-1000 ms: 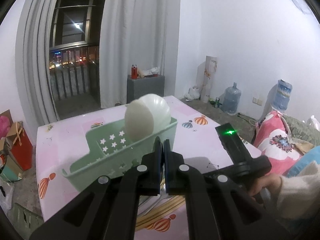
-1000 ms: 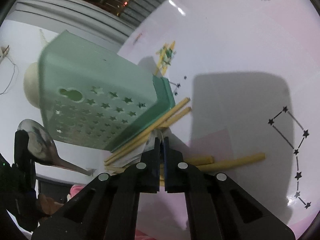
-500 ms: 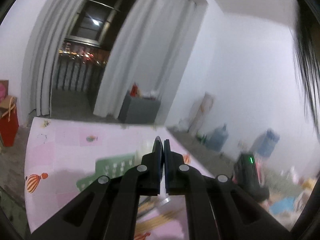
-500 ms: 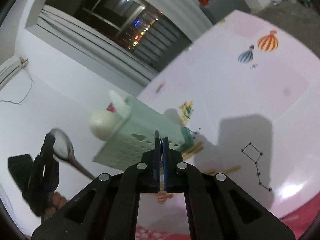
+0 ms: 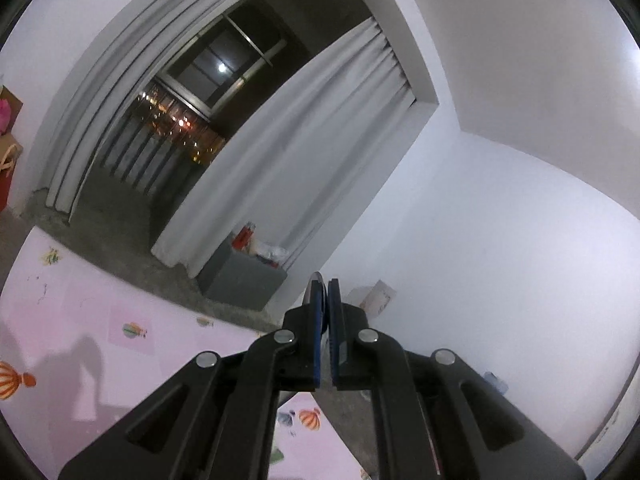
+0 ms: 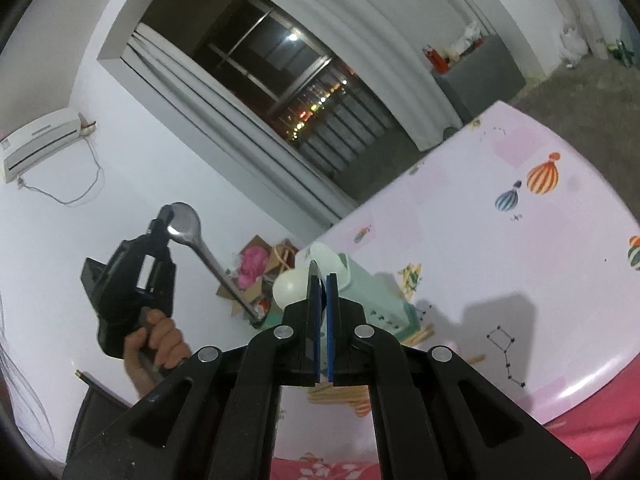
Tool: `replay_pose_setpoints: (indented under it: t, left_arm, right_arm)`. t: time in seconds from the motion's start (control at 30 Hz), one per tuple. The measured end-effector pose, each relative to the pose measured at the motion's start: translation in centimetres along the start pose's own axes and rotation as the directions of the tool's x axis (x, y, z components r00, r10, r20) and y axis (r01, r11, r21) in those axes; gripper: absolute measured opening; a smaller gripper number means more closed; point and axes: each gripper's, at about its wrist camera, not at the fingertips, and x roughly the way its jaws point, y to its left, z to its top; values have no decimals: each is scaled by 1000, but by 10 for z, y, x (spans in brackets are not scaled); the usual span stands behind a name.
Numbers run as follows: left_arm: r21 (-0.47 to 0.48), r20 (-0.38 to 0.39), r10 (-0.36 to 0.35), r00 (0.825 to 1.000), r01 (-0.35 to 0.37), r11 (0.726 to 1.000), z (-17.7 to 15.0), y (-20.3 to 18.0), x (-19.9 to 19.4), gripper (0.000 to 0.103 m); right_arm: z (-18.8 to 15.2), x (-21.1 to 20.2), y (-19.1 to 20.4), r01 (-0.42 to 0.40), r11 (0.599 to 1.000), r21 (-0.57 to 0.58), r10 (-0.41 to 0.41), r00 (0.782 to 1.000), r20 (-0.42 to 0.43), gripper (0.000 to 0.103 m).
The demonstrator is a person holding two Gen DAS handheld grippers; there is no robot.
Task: Organize utensils
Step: 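Lower the steel spoon into the green holder and open the left gripper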
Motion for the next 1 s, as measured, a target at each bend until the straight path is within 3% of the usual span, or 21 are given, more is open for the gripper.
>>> replay_pose_setpoints:
  t: [0.13,0.2,0.3,0.37,0.57,0.63,0.77,1.0]
  left_arm:
    - [-64,-4,-29,1000,29,998,-8,19,18,3]
    - [-61,-20,0,1000,-1,998,-13,27,26,3]
    - [17,-78,91,993,-90,996,-32,40,36,3]
    - [-2,-126,112,986,-113,994,-43,52,37,3]
    - [18,-131,169,977,-169,986,-51,61,17,5]
    - [28,-138,195,971,-193,981,-51,62,10,15]
    - [35,-106,214,971,-211,977,-51,61,-15,18]
    - [-43,-81,212,974,-216,976,-53,79,-53,19]
  right_arm:
    - [6,11,-2,-2,1000,-1,2,1000,11,1]
    - [10,8,-2,0,1000,-6,0,1000,11,1]
    - [12,9,-2,6,1000,-14,-6,1000,12,1]
    - [13,10,-3,15,1000,-15,-15,1000,12,1]
    - [17,11,-2,59,998,-24,-58,998,8,2]
    - [17,11,2,59,998,-32,-59,998,4,2]
    - [20,22,12,77,994,-73,-78,997,-11,2]
    - [33,57,51,69,977,-204,-73,997,-14,2]
